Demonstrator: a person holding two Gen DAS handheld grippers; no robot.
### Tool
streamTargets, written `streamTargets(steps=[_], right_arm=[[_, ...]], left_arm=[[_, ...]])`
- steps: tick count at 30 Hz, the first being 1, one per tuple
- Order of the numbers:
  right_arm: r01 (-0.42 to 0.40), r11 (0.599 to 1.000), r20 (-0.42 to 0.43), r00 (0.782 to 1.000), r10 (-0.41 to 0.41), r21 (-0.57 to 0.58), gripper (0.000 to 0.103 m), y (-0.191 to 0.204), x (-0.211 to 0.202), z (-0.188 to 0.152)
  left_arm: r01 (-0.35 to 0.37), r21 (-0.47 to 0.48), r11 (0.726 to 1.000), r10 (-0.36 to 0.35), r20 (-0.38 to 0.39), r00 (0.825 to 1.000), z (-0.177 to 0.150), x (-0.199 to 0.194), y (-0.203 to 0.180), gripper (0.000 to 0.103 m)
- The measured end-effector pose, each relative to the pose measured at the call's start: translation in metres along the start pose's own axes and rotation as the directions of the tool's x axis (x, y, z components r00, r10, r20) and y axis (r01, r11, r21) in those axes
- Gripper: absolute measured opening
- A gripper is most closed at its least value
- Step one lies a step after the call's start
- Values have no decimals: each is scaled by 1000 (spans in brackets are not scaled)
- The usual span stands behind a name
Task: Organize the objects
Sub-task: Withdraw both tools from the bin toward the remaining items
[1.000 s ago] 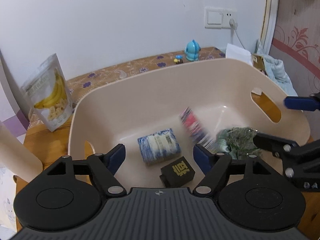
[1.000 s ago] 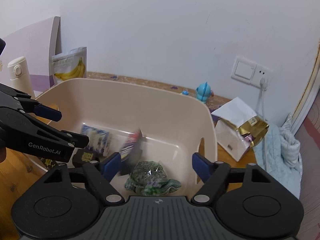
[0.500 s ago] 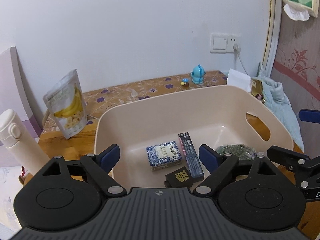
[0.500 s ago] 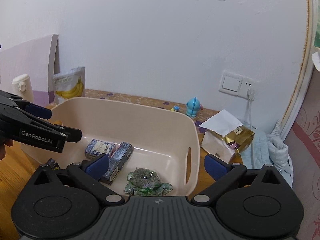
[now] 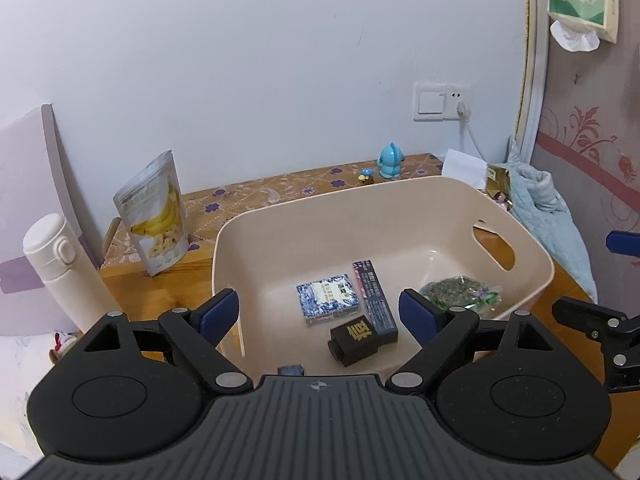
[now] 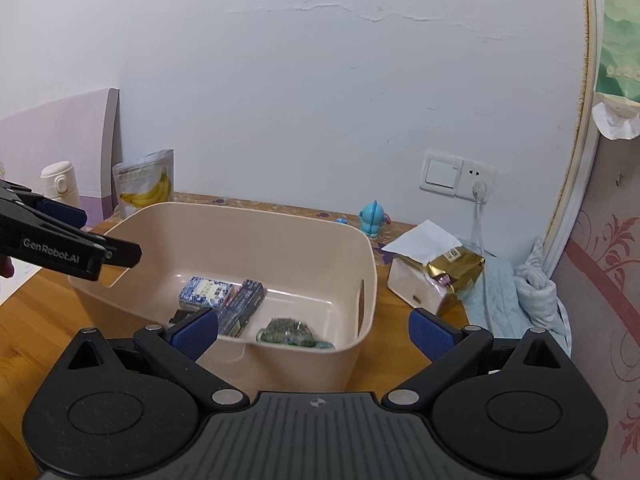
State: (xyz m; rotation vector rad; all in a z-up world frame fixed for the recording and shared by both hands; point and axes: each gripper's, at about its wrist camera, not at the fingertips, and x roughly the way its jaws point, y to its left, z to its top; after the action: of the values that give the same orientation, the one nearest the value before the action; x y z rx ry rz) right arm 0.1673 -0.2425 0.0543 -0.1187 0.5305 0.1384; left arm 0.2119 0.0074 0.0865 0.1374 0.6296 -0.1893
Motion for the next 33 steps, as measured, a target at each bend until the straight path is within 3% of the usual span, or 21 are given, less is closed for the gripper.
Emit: streamTargets(steps=[17,33], right_arm=[[-5,1000,-85,996,6,13,103,0,-21,-53],[-16,999,-170,985,23,45,103,1,-18,-90]], left_arm=[[45,15,999,-45,1,999,-45,-34,-7,89],[95,-21,995,-96,-64,993,-93,-19,-24,89]])
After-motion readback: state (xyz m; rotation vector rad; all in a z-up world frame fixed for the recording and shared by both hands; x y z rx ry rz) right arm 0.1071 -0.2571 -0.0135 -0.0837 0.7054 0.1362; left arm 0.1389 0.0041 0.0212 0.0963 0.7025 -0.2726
